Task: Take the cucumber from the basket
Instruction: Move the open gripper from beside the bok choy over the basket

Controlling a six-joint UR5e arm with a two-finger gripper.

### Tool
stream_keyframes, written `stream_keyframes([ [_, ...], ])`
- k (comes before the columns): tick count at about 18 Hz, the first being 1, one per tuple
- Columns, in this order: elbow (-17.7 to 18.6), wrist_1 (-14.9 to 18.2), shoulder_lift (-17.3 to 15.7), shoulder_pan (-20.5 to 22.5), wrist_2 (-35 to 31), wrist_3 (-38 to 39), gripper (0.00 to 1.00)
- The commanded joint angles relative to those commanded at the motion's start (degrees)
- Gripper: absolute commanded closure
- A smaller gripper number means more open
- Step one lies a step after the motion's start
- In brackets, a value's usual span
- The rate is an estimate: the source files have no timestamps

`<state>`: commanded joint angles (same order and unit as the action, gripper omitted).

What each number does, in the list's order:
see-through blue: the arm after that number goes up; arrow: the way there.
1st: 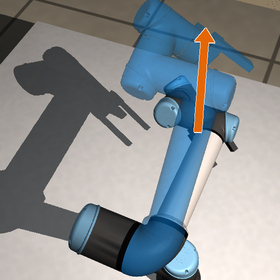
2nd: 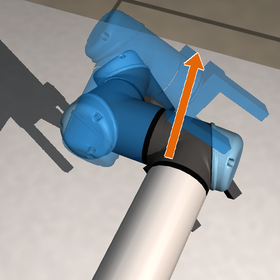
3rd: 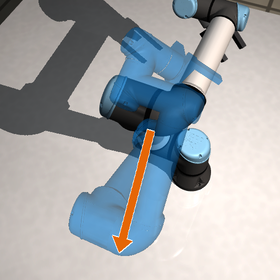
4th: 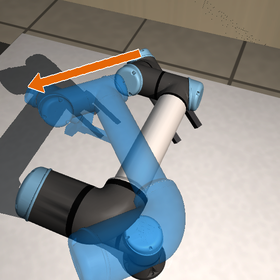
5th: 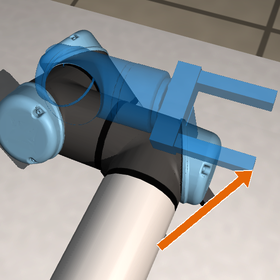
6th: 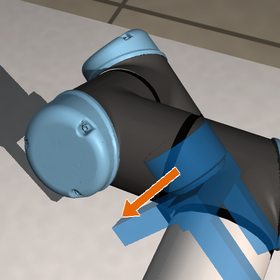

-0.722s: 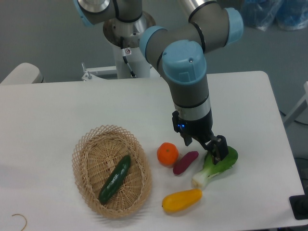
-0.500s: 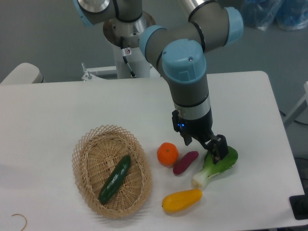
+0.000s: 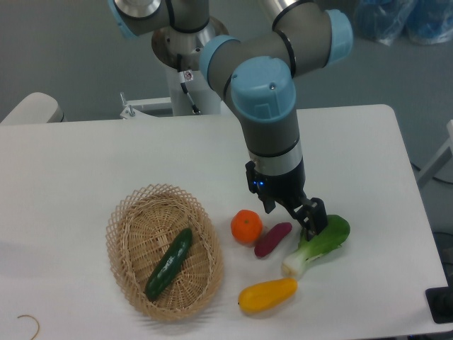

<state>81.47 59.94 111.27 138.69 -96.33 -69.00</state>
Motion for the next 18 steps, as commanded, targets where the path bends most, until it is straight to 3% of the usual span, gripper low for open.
stream_keyframes([
  [11, 2.6, 0.2, 0.9, -6.6, -0.6, 18.6, 0.0],
  [15, 7.3, -0.1, 0.7, -7.6, 0.2, 23.9, 0.0],
  [18, 8.2, -0.1, 2.1, -9.4, 0.2, 28.4, 0.0],
])
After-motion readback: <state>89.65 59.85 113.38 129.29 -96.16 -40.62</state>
